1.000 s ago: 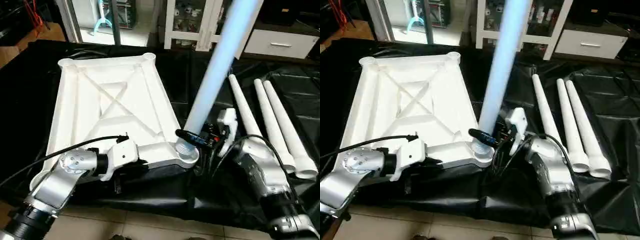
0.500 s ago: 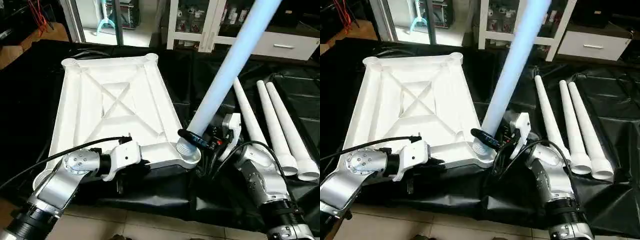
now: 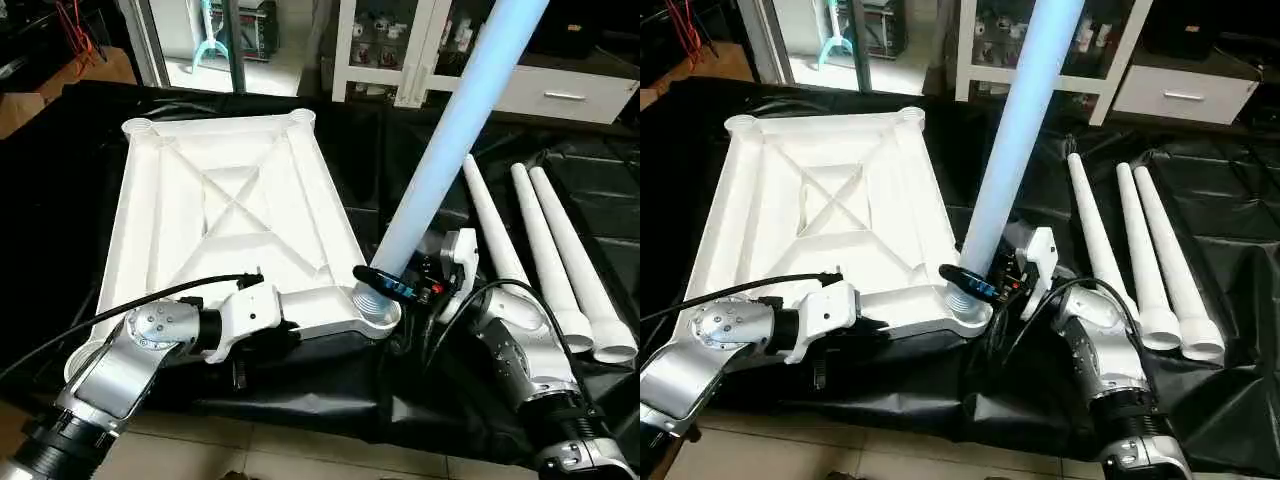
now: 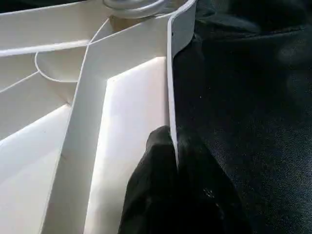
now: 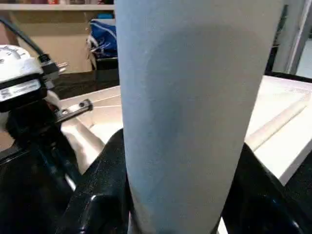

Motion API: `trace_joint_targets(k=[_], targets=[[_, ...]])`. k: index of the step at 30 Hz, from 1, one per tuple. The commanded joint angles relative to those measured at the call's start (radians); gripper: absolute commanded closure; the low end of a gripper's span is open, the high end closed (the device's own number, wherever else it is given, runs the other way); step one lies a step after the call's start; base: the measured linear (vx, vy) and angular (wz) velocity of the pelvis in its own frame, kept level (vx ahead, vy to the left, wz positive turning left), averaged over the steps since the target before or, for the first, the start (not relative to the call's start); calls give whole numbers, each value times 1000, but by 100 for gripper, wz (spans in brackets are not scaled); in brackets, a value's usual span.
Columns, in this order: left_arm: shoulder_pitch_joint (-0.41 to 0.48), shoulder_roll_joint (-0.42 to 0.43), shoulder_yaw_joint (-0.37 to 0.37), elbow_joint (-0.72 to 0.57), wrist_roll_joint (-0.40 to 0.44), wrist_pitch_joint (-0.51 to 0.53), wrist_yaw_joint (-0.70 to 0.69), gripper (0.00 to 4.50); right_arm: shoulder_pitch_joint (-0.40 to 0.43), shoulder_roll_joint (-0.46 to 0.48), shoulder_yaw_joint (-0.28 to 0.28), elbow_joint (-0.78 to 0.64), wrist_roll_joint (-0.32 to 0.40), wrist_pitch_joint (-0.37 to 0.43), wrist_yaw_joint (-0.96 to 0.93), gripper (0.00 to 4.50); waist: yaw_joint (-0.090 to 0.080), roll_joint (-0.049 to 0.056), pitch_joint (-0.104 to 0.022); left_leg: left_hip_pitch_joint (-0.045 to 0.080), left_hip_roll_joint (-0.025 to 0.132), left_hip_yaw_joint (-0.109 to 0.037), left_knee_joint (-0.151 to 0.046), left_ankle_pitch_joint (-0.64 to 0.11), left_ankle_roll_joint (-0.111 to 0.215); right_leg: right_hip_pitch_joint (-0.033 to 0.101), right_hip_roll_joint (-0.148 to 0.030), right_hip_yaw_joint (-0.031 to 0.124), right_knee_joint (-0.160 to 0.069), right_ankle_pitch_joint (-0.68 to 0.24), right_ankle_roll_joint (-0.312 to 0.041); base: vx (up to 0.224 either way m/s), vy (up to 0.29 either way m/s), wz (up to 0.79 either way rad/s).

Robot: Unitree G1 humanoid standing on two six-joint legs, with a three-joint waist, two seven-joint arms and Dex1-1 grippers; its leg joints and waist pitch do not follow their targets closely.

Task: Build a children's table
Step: Insert table leg to table base

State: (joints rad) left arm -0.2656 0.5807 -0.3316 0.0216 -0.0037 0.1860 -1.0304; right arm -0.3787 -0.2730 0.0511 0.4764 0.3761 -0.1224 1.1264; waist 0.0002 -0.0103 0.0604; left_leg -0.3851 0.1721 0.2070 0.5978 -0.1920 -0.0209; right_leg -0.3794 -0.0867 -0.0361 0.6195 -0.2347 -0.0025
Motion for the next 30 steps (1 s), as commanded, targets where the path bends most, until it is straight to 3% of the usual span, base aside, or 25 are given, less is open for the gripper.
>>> trace_joint_targets(k=[1, 6, 8, 13, 21, 27, 30], targets=[[22, 9, -44, 27, 22, 17, -18, 450, 37, -23, 26, 55, -56, 37, 11, 265, -5, 6, -34, 29, 69, -34, -99, -324, -10, 5, -55, 46, -86, -190, -217, 0, 0, 0], [20, 12, -42, 29, 21, 19, -21, 450, 41, -44, 15, 33, -29, 62, 37, 265, -4, 8, -38, 29, 69, -32, -98, -267, 12, 11, -52, 43, -78, -93, -237, 0, 0, 0], [18, 15, -39, 32, 22, 19, -22, 450, 51, -59, 1, -7, 7, 100, 51, 265, -3, 8, -37, 30, 70, -32, -98, -268, 19, 14, -53, 43, -81, -96, -237, 0, 0, 0], [16, 14, -38, 37, 24, 19, -24, 450, 75, -68, 3, -30, 16, 113, 66, 265, -3, 6, -36, 29, 70, -32, -98, -284, 14, 12, -56, 44, -85, -138, -235, 0, 0, 0], [12, 13, -36, 44, 25, 18, -25, 450, 96, -65, 11, -46, 14, 125, 60, 265, 1, 8, -38, 30, 70, -30, -97, -232, 32, 15, -54, 42, -80, -69, -246, 0, 0, 0], [2, 9, -34, 56, 31, 11, -21, 450, 78, -61, 53, 51, -84, 51, 15, 265, -2, 6, -30, 31, 71, -32, -103, -298, 4, 8, -55, 43, -88, -159, -233, 0, 0, 0], [0, 8, -32, 58, 33, 10, -20, 450, 75, -55, 51, 75, -99, 43, -10, 265, -5, 6, -20, 35, 70, -37, -108, -410, -33, -2, -60, 46, -104, -319, -197, 0, 0, 0]])
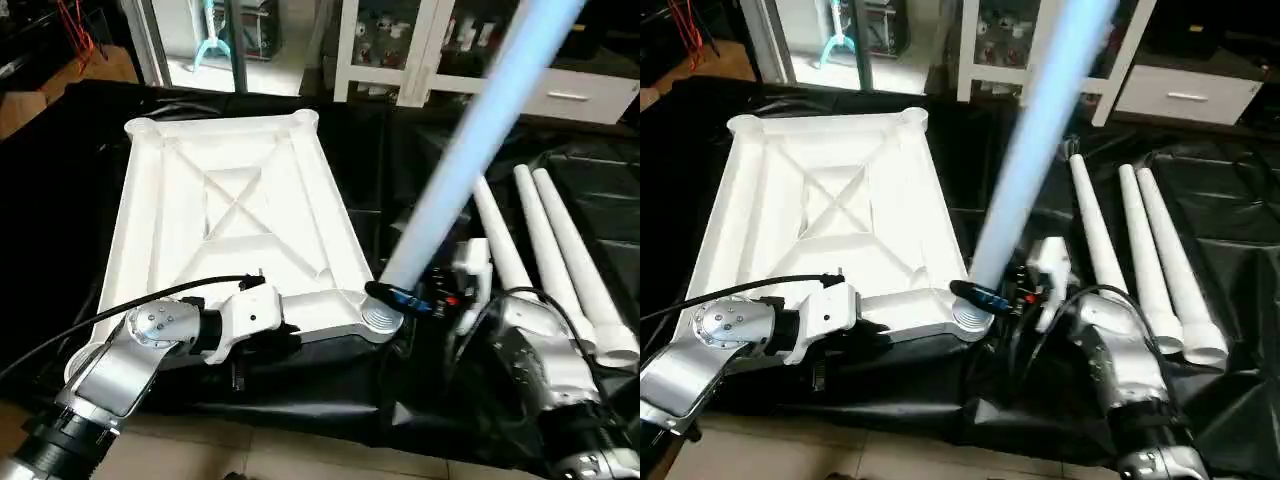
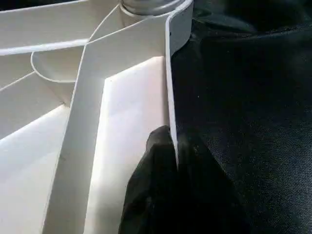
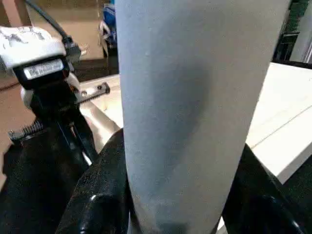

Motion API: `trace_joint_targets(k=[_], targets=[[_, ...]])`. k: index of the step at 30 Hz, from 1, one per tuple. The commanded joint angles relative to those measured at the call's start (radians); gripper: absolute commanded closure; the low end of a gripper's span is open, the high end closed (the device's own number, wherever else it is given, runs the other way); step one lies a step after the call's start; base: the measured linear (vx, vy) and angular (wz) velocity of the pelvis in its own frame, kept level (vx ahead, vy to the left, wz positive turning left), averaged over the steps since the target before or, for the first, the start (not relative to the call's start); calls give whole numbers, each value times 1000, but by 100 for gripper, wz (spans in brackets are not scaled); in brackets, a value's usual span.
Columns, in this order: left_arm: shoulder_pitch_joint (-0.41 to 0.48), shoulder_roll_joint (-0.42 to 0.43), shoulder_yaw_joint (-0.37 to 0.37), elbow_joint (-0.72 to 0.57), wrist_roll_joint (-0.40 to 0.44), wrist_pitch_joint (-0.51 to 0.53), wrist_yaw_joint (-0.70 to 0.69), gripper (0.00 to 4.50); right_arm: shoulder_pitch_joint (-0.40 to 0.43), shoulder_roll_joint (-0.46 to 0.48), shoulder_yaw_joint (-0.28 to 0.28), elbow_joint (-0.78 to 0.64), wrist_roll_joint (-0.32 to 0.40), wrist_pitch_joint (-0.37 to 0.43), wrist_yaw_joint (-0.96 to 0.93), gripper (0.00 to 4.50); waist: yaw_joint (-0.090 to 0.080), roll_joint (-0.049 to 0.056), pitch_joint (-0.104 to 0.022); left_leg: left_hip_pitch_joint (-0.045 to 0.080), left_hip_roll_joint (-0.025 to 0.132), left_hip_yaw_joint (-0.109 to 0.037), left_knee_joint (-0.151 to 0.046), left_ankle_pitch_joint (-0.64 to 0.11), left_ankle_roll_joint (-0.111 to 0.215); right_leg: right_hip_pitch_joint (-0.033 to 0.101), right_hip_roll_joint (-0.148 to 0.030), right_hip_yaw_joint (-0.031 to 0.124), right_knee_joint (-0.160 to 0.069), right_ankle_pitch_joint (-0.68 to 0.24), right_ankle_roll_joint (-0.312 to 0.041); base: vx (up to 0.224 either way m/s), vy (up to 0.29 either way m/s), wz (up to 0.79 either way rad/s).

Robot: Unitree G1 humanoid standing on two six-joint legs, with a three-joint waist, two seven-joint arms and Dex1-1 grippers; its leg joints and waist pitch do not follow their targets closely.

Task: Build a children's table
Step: Insert table leg to table base

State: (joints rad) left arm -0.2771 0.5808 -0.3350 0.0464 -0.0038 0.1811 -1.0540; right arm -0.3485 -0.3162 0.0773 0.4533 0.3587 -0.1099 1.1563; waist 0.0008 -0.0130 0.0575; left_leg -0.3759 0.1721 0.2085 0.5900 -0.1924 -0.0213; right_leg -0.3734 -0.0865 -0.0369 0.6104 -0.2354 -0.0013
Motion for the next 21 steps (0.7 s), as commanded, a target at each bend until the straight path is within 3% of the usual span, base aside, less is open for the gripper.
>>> trace_joint_targets(k=[1, 4, 11, 16, 21], targets=[[10, 8, -28, 36, 35, 12, 6, 450, 46, -9, 22, 108, -82, 30, -55, 265, -8, 7, -14, 29, 70, -44, -104, -458, -51, -12, -60, 48, -99, -386, -175, 0, 0, 0], [10, 8, -26, 37, 36, 11, 9, 450, 52, -4, 18, 113, -80, 31, -72, 265, -10, 6, -16, 32, 71, -50, -108, -494, -67, -16, -60, 50, -103, -409, -151, 0, 0, 0], [3, 4, -23, 49, 40, 3, 21, 450, 74, 33, -46, 127, -16, 52, -129, 265, -15, 7, -14, 34, 71, -52, -113, -535, -73, -24, -58, 51, -108, -415, -141, 0, 0, 0], [-1, 2, -24, 54, 41, 0, 22, 450, 89, 39, -58, 114, 6, 71, -143, 265, -16, 11, -11, 36, 71, -53, -116, -560, -80, -29, -59, 51, -113, -446, -130, 0, 0, 0], [-3, 3, -27, 58, 41, -3, 21, 450, 108, 42, -59, 96, 15, 89, -141, 265, -15, 11, -15, 33, 72, -48, -121, -504, -72, -22, -56, 50, -110, -348, -149, 0, 0, 0]])
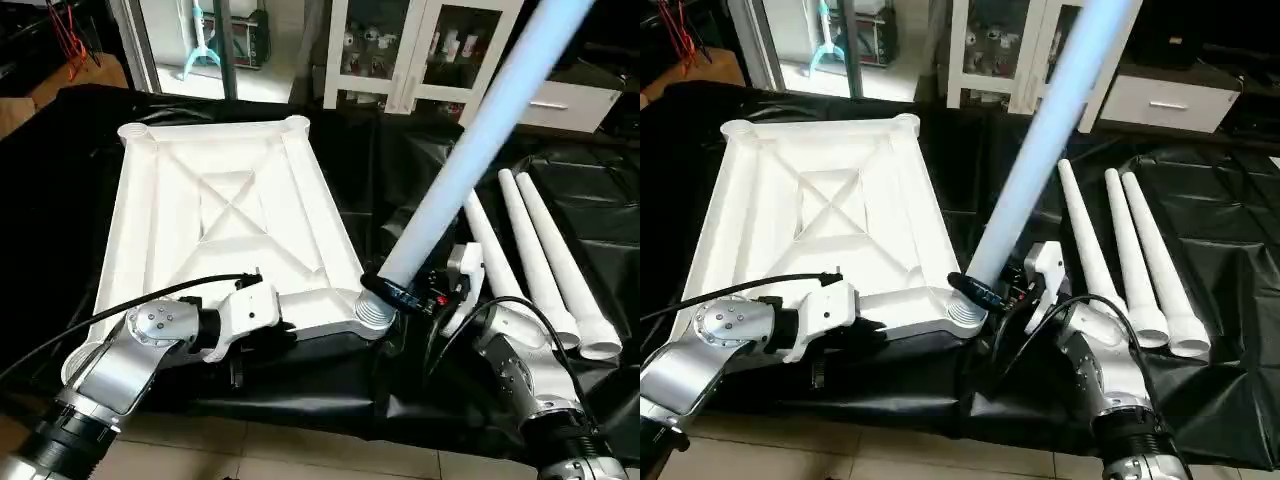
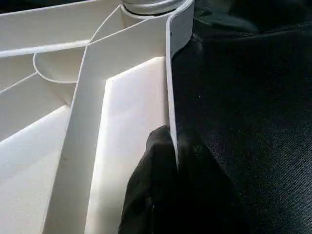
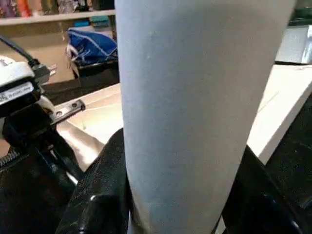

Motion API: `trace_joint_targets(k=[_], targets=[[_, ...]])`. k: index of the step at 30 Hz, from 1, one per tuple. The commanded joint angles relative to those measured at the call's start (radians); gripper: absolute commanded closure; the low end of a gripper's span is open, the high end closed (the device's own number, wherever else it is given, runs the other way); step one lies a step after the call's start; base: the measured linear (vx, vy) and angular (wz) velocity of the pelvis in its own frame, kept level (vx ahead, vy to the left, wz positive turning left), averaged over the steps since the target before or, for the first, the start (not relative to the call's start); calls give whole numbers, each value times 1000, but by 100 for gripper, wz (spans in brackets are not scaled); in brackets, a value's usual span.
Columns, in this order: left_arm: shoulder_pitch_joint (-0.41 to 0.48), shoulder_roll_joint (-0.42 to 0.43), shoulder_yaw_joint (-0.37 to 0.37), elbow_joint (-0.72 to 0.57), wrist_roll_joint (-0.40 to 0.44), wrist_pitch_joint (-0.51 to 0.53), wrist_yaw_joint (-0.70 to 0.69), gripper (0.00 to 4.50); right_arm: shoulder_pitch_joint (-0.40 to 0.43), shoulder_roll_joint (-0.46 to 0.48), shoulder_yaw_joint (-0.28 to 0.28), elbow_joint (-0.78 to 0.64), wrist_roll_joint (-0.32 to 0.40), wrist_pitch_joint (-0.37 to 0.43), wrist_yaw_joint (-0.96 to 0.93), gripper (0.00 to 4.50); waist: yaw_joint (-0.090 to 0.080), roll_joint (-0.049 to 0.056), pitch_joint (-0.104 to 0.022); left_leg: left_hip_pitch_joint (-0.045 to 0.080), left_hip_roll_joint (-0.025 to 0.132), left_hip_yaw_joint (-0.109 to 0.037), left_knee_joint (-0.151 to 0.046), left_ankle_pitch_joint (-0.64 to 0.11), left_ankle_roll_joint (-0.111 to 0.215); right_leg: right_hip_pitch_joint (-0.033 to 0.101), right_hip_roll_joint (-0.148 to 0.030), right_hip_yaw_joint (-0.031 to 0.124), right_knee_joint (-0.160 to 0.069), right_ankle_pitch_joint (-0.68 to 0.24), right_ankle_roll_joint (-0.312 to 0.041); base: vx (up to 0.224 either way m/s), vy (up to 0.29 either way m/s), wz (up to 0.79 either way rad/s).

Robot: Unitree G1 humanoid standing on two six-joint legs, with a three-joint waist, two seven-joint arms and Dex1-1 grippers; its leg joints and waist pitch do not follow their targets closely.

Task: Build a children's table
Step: Insert table leg to table base

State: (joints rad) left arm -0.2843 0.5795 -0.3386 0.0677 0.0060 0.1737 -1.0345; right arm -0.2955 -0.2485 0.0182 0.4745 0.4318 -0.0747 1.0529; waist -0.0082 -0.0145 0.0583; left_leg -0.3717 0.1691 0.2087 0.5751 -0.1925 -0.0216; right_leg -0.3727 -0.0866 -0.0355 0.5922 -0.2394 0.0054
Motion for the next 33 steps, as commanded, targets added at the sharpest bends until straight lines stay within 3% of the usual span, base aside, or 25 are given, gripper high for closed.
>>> trace_joint_targets(k=[1, 8, 17, 23, 27, 28, 32, 33], targets=[[4, 4, -23, 37, 32, 5, 1, 450, 55, -27, 2, 73, -60, 53, -36, 265, -4, 12, -16, 32, 75, -46, -105, -502, -69, -25, -56, 50, -93, -336, -160, 0, 0, 0], [5, 7, -26, 39, 35, 2, 2, 450, 71, -62, 75, 76, -145, -13, -5, 265, -1, 11, -13, 29, 75, -47, -106, -503, -69, -24, -59, 51, -96, -373, -152, 0, 0, 0], [5, 10, -29, 39, 35, 3, 1, 450, 70, -74, 89, 82, -139, 1, 14, 265, -1, 10, -10, 31, 76, -51, -108, -536, -73, -30, -60, 52, -102, -431, -130, 0, 0, 0], [5, 12, -31, 39, 37, 3, -2, 450, 71, -90, 118, 97, -167, -14, 22, 265, 2, 11, -11, 32, 75, -47, -112, -508, -69, -25, -57, 51, -102, -376, -140, 0, 0, 0], [4, 12, -33, 39, 38, 3, -3, 450, 62, -91, 127, 107, -175, -18, 23, 265, 0, 11, -10, 34, 76, -50, -115, -531, -76, -25, -58, 49, -104, -401, -136, 0, 0, 0], [3, 10, -33, 40, 38, 4, -2, 450, 49, -89, 128, 113, -175, -15, 25, 265, -2, 5, -10, 32, 75, -51, -115, -535, -75, -24, -58, 49, -105, -413, -132, 0, 0, 0], [5, 12, -33, 37, 38, 6, -1, 450, 40, -90, 133, 118, -175, -13, 32, 265, -4, 8, -9, 36, 76, -54, -116, -564, -80, -30, -60, 50, -110, -453, -119, 0, 0, 0], [5, 12, -33, 37, 38, 6, -1, 450, 39, -90, 133, 119, -176, -13, 33, 265, -5, 4, -9, 35, 76, -54, -116, -565, -79, -30, -60, 50, -110, -455, -118, 0, 0, 0]])
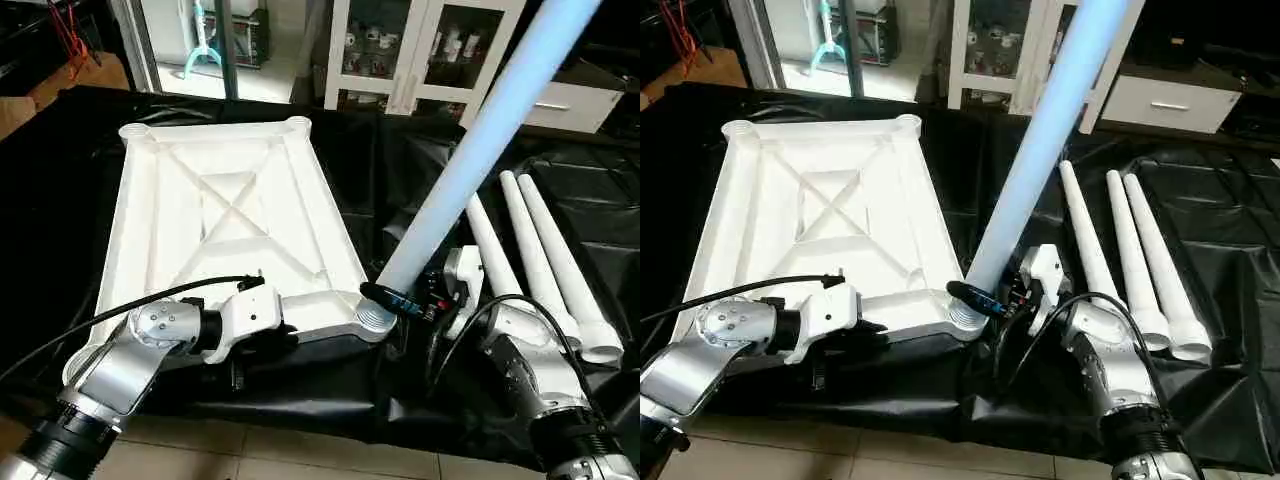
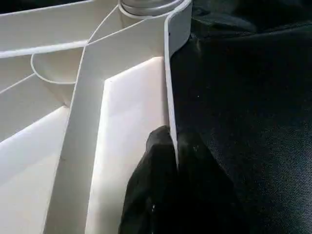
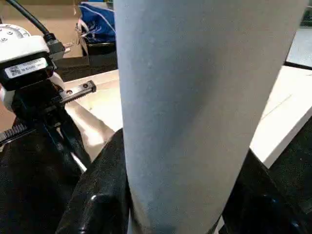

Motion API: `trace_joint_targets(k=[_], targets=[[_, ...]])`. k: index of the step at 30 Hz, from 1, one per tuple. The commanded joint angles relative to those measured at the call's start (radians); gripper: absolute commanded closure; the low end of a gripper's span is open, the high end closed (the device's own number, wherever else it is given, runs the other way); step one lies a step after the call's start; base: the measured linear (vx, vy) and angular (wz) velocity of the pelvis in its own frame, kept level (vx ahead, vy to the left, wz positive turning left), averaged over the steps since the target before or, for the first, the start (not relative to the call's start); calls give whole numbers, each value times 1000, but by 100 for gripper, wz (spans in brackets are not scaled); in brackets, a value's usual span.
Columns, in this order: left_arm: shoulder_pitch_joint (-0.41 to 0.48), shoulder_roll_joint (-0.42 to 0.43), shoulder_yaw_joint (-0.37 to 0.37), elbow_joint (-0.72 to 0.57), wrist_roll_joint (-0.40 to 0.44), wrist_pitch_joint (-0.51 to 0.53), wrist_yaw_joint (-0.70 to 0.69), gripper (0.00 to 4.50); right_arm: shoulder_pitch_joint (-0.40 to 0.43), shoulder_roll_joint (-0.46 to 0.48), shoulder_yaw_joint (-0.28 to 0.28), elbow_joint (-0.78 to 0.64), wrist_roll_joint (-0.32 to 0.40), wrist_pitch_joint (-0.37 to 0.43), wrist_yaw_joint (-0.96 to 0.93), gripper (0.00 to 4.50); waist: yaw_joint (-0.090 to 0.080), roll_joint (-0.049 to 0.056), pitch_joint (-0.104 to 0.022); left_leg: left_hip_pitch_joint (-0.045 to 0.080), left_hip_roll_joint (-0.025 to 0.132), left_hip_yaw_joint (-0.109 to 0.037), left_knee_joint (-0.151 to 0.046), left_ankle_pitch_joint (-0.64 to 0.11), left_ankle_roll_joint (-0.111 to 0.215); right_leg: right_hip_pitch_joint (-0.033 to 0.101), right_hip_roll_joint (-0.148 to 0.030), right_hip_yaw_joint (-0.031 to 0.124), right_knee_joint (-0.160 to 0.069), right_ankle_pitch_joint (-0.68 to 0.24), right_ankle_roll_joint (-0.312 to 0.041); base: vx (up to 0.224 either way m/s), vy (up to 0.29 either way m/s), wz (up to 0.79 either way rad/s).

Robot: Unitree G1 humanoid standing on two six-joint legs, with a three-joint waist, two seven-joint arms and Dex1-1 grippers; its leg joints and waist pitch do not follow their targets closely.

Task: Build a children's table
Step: Insert table leg to table base

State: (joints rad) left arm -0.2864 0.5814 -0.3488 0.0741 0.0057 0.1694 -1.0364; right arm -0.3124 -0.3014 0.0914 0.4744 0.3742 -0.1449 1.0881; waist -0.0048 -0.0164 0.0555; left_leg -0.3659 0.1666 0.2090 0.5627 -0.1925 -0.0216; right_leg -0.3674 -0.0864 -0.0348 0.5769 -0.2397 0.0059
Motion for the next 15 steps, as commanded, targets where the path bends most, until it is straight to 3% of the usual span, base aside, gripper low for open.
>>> trace_joint_targets(k=[1, 15], targets=[[9, 11, -23, 29, 38, 12, 2, 450, 53, -39, 64, 122, -117, 56, -1, 265, -7, 6, -6, 30, 78, -54, -103, -562, -77, -36, -61, 50, -95, -460, -117, 0, 0, 0], [12, 16, -22, 25, 33, 17, 1, 450, 47, -24, 37, 138, -94, 79, -38, 265, -9, 8, -4, 30, 79, -56, -105, -578, -80, -40, -61, 52, -98, -479, -108, 0, 0, 0]])
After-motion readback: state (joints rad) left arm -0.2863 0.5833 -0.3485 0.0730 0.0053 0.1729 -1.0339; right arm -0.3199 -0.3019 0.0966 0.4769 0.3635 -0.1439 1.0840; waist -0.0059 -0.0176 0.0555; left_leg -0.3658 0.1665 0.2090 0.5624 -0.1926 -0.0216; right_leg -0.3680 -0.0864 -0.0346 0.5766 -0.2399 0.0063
